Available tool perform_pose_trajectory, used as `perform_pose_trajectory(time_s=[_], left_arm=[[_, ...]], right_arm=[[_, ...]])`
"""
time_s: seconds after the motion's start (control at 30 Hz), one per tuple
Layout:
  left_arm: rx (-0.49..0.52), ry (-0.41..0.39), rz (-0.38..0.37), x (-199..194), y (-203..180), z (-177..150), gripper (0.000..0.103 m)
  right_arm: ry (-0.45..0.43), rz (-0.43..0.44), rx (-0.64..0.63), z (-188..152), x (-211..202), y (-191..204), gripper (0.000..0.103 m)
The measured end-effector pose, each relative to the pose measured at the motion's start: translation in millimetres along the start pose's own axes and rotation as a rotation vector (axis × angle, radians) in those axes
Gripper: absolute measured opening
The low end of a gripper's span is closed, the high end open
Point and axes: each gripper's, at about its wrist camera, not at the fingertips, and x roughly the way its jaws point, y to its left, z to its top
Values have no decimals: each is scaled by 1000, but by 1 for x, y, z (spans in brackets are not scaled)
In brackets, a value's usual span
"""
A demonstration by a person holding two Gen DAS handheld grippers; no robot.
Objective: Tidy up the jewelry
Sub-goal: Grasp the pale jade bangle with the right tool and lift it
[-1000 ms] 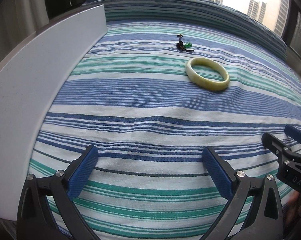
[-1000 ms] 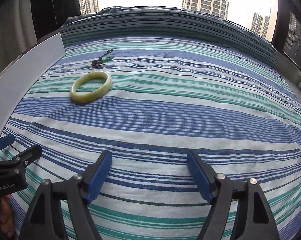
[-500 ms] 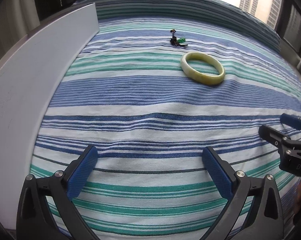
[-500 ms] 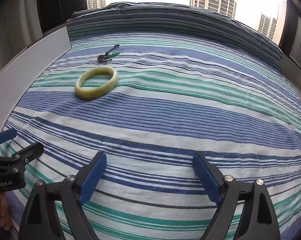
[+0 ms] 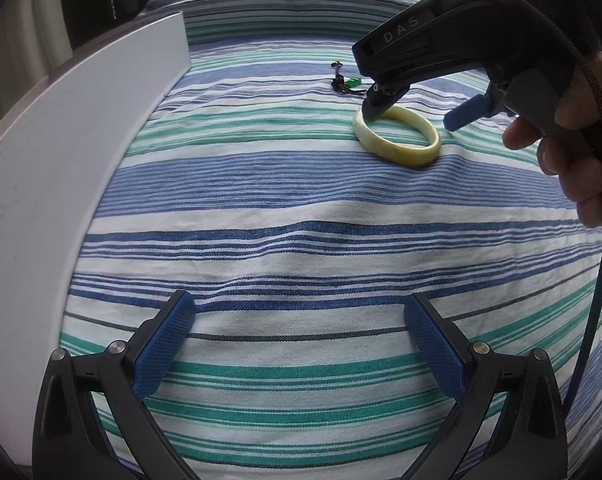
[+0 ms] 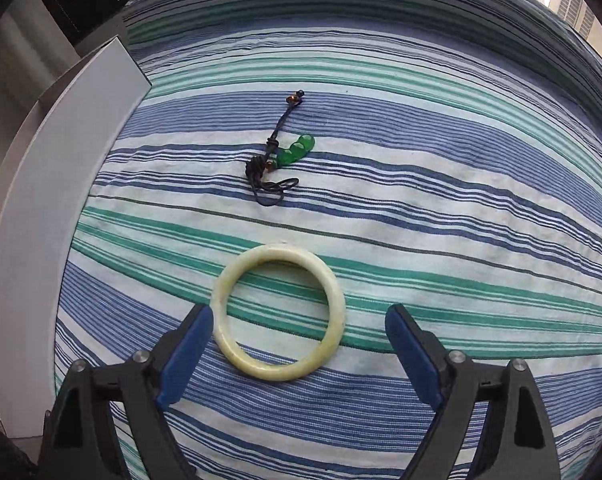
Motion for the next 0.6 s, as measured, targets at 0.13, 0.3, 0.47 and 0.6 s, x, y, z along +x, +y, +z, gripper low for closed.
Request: perform_pose_trajectory(time_s=[0.13,0.3,0.47,0.6], left_arm=[[-1,0,1,0,0,0,102],[-2,-1,2,0,0,-1,103],[-1,-1,2,1,0,-1,103],[1,1,0,1,0,-1,103]], right_arm=[[26,5,-2,3,14,16,90],[26,-77,-74,0,21,34,91],[2,-107,-85,-2,20,35,83],[-5,-80,-96,-11,15,27,82]])
